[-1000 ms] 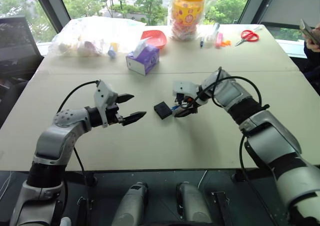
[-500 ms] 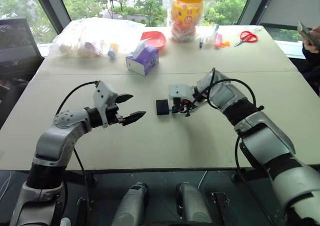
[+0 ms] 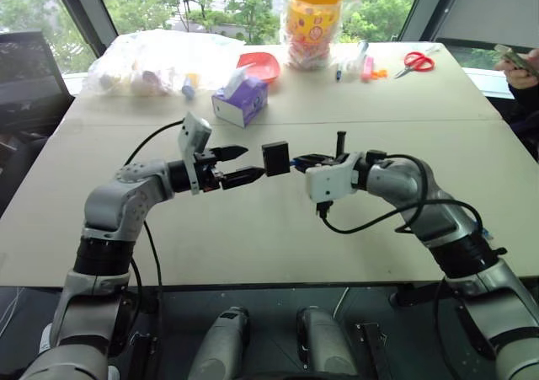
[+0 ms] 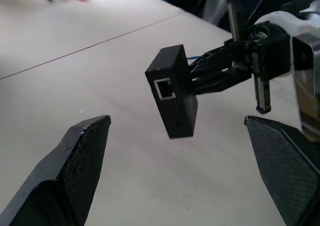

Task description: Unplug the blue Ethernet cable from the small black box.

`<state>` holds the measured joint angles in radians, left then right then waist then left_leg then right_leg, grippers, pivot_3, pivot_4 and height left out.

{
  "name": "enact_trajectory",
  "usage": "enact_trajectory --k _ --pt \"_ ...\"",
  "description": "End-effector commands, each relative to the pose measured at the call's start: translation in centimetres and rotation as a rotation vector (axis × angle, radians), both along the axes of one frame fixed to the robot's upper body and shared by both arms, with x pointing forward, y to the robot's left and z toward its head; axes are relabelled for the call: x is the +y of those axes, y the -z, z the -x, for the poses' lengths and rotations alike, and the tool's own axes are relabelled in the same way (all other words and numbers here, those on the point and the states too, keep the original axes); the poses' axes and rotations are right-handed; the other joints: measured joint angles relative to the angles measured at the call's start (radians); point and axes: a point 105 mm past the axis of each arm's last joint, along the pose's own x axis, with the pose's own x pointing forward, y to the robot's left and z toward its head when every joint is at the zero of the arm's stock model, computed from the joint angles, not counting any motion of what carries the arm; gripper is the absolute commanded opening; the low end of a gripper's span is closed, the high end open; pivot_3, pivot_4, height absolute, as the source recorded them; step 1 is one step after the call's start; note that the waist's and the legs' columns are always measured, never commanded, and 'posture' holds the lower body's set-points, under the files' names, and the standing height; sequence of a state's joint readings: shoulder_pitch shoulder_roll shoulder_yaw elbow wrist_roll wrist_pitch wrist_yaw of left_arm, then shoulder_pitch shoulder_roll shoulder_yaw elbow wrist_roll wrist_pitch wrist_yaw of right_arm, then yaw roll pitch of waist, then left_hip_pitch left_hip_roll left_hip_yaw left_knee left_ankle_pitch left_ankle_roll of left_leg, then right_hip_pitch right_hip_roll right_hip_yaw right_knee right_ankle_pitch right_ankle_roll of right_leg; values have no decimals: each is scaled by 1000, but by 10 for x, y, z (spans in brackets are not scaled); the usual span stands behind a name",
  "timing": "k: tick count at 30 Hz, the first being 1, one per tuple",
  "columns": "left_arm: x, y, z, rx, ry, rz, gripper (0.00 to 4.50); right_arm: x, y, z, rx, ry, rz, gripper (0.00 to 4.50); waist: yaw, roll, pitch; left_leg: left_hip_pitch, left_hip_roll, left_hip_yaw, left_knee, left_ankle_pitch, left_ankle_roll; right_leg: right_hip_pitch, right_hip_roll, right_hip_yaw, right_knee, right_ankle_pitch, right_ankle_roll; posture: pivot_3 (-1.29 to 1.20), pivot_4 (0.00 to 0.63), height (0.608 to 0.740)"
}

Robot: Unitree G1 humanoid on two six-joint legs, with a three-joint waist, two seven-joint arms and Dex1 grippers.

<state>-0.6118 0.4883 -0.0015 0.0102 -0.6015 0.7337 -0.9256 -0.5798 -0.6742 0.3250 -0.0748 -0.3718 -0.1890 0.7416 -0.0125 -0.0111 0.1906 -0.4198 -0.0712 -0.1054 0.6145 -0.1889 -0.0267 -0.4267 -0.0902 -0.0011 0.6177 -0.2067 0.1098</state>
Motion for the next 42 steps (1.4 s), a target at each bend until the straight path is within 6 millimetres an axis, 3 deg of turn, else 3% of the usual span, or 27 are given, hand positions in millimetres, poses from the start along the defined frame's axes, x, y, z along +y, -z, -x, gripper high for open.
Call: enact_trajectory --k 1,7,11,17,21,25,30,33,37,42 --pt "-10 -11 3 6 70 35 4500 6 -21 16 -90 -28 -24 26 -2 0 0 0 0 0 0 0 0 0 0 0 0 0 0 0 150 740" --pt "-18 -21 8 35 141 83 4500 10 -24 24 -120 -31 -13 26 -2 0 0 0 1 0 0 0 0 0 0 0 0 -2 -3 0 150 740" --pt "-20 -20 10 27 154 75 3327 13 -26 26 -126 -34 -14 0 -1 0 0 0 1 0 0 0 0 0 -1 0 0 -2 -3 0 150 740" --pt "-17 -19 12 22 157 66 570 11 -25 25 -120 -28 0 0 -1 0 0 0 1 0 0 0 0 0 -1 0 0 -2 -3 0 150 740" --pt "-16 -18 11 20 154 57 517 8 -26 22 -67 -1 -29 0 -1 0 0 0 1 0 0 0 0 0 -1 0 0 -2 -3 0 150 740" --pt "-13 -20 13 5 172 28 517 4 -25 27 181 17 -151 1665 -1 0 0 0 2 -1 0 0 0 0 -1 0 0 -2 -3 0 150 740" --pt "-10 -30 19 -49 230 17 517 0 -34 39 677 13 -399 4322 0 0 0 0 2 -2 0 0 0 0 -1 0 -1 -2 -4 0 150 740" --pt "-11 -31 21 -53 265 8 517 2 -44 32 858 20 -533 4429 -3 0 0 0 2 -1 0 0 0 0 -1 0 -1 -2 -4 0 150 740" --pt "-15 -35 23 -71 304 5 517 5 -42 28 1153 55 -613 4429 0 0 0 0 2 -1 0 0 0 0 -2 -1 -1 -2 -4 0 150 740" --pt "-16 -38 20 -100 292 4 517 7 -39 25 1232 117 -580 4429 0 0 0 -4 1 -1 0 0 0 -3 -3 -1 -3 -2 -4 0 150 740"
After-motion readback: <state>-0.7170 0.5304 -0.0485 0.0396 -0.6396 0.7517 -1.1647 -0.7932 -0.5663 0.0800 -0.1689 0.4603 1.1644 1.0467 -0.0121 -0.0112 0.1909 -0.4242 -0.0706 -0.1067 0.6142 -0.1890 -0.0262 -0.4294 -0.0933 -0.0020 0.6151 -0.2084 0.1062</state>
